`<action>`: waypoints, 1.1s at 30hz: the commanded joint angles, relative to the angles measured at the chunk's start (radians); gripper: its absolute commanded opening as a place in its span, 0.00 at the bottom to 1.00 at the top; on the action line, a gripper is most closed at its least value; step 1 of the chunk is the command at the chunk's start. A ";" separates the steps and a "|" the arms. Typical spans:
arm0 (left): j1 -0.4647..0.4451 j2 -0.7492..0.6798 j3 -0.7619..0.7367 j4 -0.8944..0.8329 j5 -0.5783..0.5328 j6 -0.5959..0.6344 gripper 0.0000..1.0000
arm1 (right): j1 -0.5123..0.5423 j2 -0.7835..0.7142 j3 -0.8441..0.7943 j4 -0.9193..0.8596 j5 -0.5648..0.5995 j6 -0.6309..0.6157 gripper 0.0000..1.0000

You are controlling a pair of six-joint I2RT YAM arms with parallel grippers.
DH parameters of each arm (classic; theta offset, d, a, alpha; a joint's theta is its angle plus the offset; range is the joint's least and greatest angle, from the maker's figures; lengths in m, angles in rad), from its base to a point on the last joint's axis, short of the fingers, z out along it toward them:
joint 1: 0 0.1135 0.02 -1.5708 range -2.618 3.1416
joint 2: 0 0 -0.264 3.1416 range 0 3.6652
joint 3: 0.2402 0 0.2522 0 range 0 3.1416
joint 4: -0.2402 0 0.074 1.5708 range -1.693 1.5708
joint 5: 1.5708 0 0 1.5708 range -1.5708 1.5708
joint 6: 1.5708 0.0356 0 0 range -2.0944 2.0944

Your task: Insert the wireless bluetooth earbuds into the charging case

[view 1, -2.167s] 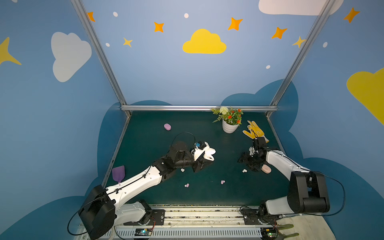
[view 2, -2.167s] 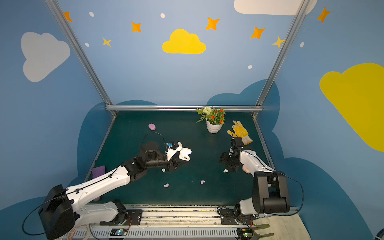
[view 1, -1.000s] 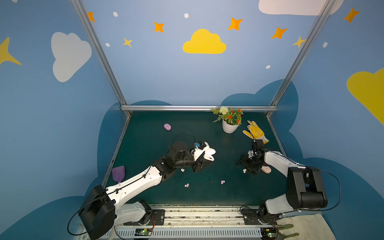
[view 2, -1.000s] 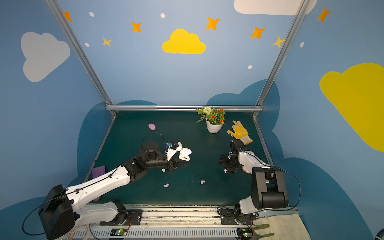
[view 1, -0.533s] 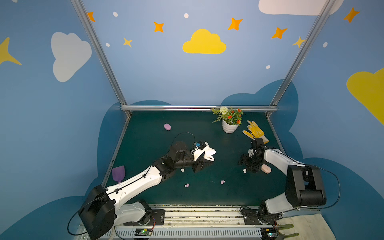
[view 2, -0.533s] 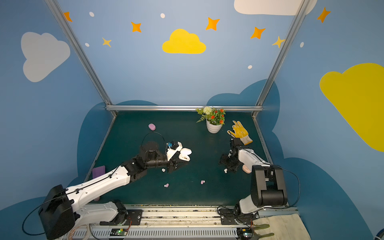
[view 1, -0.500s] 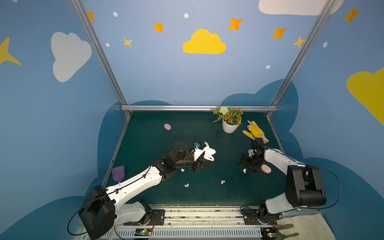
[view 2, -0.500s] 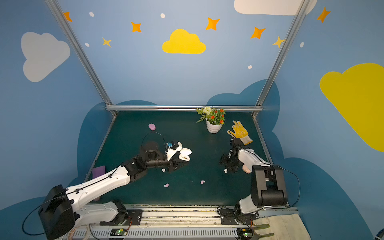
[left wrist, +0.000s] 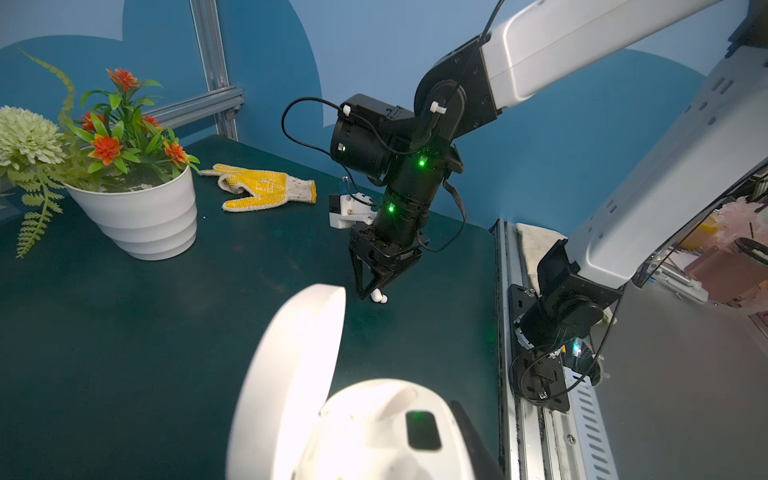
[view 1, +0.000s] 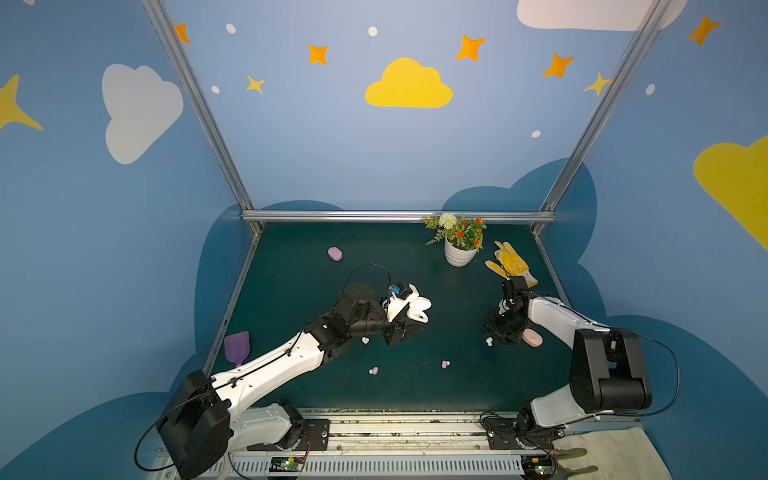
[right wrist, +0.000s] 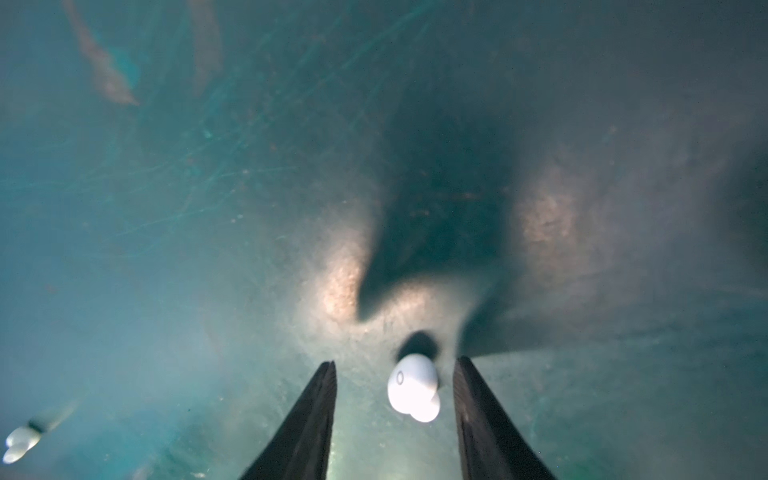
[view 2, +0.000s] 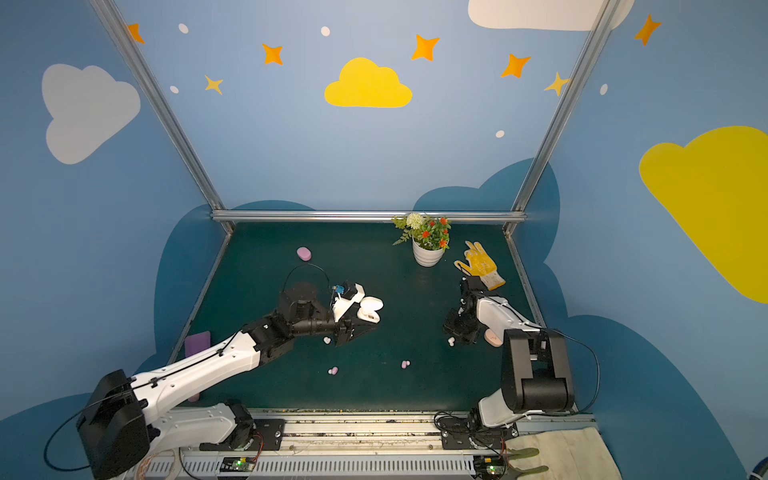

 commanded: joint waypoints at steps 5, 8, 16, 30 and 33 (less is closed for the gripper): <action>0.004 -0.023 -0.002 0.015 0.006 -0.004 0.19 | 0.013 0.033 0.018 -0.030 0.030 0.004 0.42; 0.005 -0.026 -0.004 0.020 0.006 -0.006 0.19 | 0.018 0.043 0.015 -0.029 0.029 0.007 0.40; 0.004 -0.026 -0.005 0.023 0.003 -0.007 0.19 | 0.036 0.059 0.015 -0.050 0.027 0.009 0.38; 0.004 -0.029 -0.010 0.028 -0.004 -0.006 0.19 | 0.055 0.106 0.024 -0.068 0.016 0.007 0.26; 0.004 -0.030 -0.011 0.029 -0.006 -0.008 0.19 | 0.057 0.102 0.017 -0.073 0.015 0.011 0.24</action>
